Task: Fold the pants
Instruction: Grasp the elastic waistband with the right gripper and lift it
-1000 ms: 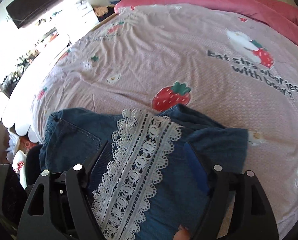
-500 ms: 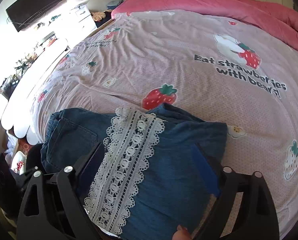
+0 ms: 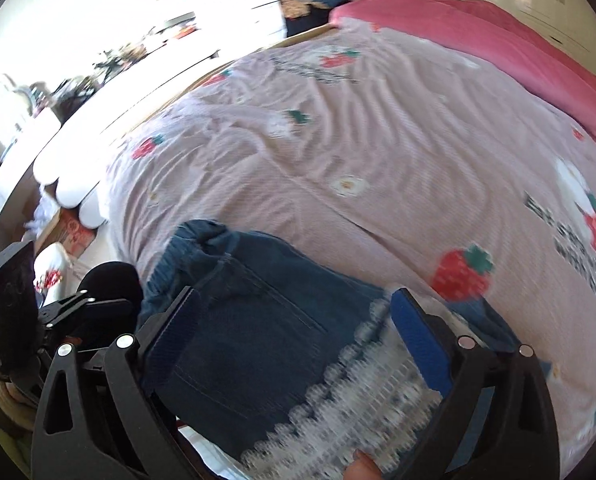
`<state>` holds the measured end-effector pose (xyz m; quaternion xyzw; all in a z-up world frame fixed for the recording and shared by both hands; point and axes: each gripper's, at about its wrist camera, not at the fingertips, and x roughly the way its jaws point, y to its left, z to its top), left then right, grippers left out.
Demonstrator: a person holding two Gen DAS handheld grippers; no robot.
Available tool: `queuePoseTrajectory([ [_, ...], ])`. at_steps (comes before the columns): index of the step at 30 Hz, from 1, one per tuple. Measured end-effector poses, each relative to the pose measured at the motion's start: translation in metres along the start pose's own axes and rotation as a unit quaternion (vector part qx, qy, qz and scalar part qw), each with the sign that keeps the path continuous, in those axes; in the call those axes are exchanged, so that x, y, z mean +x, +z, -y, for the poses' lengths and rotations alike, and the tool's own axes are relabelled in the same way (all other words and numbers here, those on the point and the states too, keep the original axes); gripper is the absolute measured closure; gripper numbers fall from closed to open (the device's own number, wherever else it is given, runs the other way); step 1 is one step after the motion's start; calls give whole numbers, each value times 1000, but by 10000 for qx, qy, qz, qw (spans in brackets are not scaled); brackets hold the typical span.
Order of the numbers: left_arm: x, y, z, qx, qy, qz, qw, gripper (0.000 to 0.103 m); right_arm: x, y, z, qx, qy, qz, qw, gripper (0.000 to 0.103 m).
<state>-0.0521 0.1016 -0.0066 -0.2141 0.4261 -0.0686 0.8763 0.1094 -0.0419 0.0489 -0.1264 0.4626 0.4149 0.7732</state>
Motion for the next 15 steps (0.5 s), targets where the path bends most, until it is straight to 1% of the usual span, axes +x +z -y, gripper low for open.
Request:
queuePoseTrajectory([
  [1,3,0,-1,-27,-75,-33,10000,9,7,4,-4,-56,34,-65,10000,8],
  [5,12,-1,-4,-119,-171,-139,9997,9,46,22,-19,-252,430,-452,9977,8],
  [9,21,-2,-3,-124,-230,-144,9996,9,78,29,-26,-403,498,-709,9954,9],
  [11,25,0,-4,-170,-342,-156,9991,9,93,29,-27,-400,757,-895,9923,35],
  [12,28,2,-5,-200,-347,-156,9991,9,96,28,-26,-367,870,-942,9911,53],
  [13,30,2,-6,-201,-365,-150,9990,9,98,27,-26,-315,947,-951,9904,60],
  [14,31,3,-6,-209,-387,-139,9989,9,97,26,-25,-312,1011,-929,9900,64],
  [15,33,3,-7,-232,-404,-129,9988,9,91,25,-24,-326,1096,-878,9896,75],
])
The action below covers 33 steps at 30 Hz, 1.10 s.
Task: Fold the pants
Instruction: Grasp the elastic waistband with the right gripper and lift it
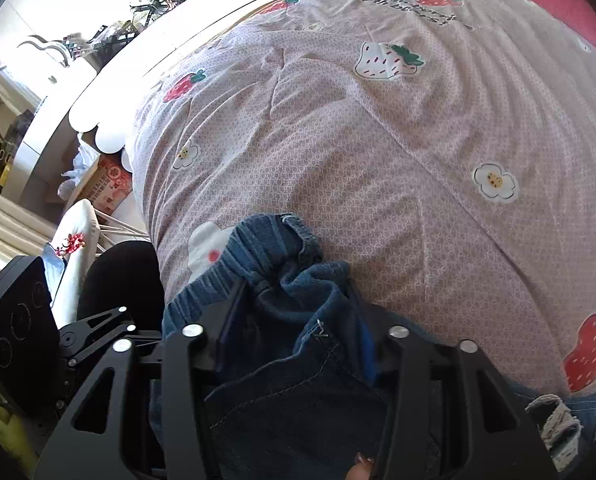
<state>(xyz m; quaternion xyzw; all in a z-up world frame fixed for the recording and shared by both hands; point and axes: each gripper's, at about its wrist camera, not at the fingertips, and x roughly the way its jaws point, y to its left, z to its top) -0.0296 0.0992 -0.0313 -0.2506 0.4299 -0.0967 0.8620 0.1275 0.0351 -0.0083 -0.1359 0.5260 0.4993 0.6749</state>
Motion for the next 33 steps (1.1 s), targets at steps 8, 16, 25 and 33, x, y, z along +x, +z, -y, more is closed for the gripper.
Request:
queuePoseTrajectory([
  [8,6,9,-2,-115,-304,129,9994,10,-57,-15,8,131,522,616,9967,87],
  [16,13,25,-14,-314,-623,215,9973,73,-68,-21,8,194,513,789,9954,87],
  [25,-5,33,15,307,-445,566,9969,79,-83,-28,7,190,276,1006,9944,87],
  [33,0,45,75,1015,-463,684,9914,79,-133,-64,32,427,168,1512,9874,87],
])
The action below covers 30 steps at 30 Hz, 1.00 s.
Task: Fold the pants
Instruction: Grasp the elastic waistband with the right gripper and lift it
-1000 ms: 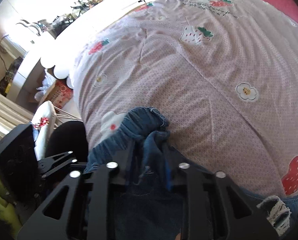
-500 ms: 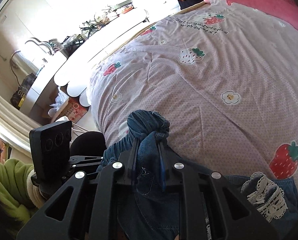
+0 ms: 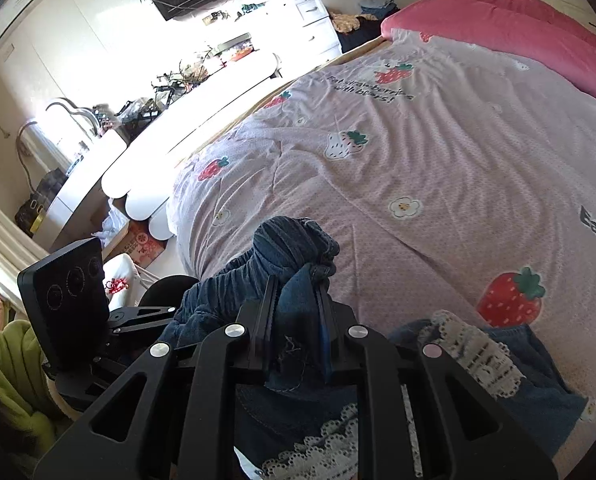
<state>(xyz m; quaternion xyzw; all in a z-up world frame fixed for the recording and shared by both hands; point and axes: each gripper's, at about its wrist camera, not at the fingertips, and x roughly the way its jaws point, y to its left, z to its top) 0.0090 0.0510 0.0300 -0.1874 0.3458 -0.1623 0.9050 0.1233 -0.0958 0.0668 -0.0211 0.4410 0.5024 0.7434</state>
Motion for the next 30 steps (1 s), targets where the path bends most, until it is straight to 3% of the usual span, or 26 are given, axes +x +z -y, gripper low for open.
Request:
queuePoseTrajectory([
  [8,46,-1,57,630,-169,-312,9974,79,-52,-45,46,448,-108,401,9981,86],
  [13,77,-3,78,849,-173,-611,9944,78,-60,-73,69,717,-195,490,9960,80],
  [17,84,-12,91,992,-84,-718,9924,77,-75,-91,88,1025,-126,890,9907,76],
  [24,92,-30,113,1274,-153,-868,9879,58,-96,-116,107,1459,-307,1352,9795,59],
  [26,96,-34,120,1348,-365,-985,9853,51,-105,-120,106,1495,-449,1530,9758,50],
  [30,94,-49,134,1534,-824,-1253,9767,47,-115,-130,109,1601,-704,1662,9705,43],
])
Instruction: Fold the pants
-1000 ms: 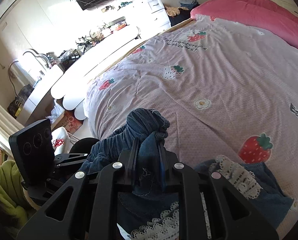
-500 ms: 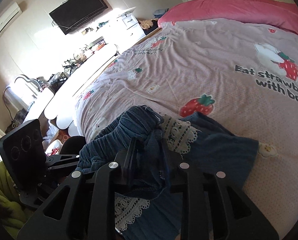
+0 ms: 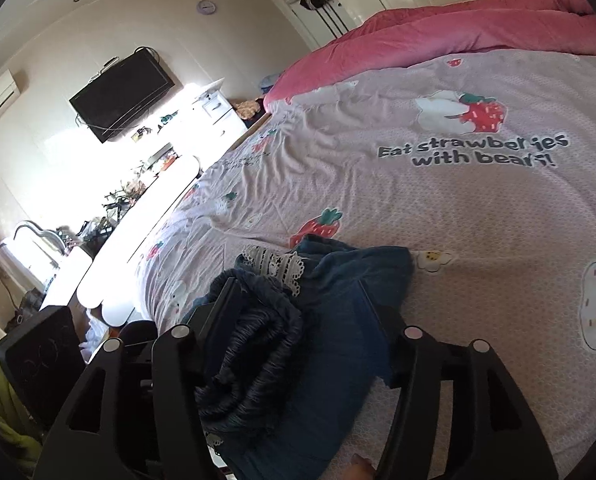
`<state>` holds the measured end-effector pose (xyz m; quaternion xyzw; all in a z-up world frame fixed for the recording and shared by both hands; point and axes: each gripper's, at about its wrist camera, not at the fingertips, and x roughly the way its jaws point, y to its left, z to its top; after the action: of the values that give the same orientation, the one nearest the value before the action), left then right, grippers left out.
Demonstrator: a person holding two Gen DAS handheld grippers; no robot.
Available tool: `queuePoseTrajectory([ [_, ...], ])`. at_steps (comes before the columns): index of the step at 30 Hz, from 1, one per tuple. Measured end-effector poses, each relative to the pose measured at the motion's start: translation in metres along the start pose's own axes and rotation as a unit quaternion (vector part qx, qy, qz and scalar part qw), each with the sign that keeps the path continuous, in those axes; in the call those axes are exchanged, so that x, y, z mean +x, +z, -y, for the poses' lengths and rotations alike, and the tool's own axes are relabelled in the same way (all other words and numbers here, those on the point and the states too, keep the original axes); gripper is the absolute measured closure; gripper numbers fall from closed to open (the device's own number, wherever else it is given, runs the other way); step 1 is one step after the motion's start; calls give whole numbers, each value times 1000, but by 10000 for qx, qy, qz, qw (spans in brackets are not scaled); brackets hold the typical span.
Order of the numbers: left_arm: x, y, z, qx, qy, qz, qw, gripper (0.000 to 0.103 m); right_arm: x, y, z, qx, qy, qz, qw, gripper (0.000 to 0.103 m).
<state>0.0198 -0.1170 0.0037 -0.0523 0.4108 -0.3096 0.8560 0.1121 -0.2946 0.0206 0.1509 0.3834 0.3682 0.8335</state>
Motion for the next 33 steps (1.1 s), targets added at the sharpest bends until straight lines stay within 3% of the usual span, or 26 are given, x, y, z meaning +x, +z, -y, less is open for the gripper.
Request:
queuePoseTrajectory([
  [5,-34,-5,-10,-110,-54,221,9997,37,-18,-10,-5,-129,-244,71,9996,36],
  [9,-64,11,-48,-389,620,542,9958,30,-28,-15,-26,-435,-268,79,9987,31],
  [12,-70,28,-86,-621,1066,480,9912,28,-31,-20,-52,-879,-371,-35,9954,30],
  [16,-64,45,-115,-683,1193,285,9901,29,-31,-33,-87,-1471,-480,-220,9877,30],
  [22,-39,70,-125,-299,1085,-79,9936,76,-22,-44,-127,-2290,-736,-381,9699,30],
  [26,-22,74,-111,225,1025,-351,9939,76,3,-45,-135,-2602,-934,-679,9586,31],
  [29,-4,76,-105,488,1011,-666,9914,75,27,-44,-127,-2629,-1135,-1007,9528,55],
  [31,13,76,-108,542,1094,-859,9888,76,37,-47,-119,-2671,-1308,-1210,9471,86],
  [32,17,75,-109,591,1143,-899,9876,79,38,-49,-113,-2606,-1317,-1309,9474,86],
  [33,23,75,-110,686,1259,-929,9853,90,36,-49,-108,-2493,-1233,-1343,9511,86],
])
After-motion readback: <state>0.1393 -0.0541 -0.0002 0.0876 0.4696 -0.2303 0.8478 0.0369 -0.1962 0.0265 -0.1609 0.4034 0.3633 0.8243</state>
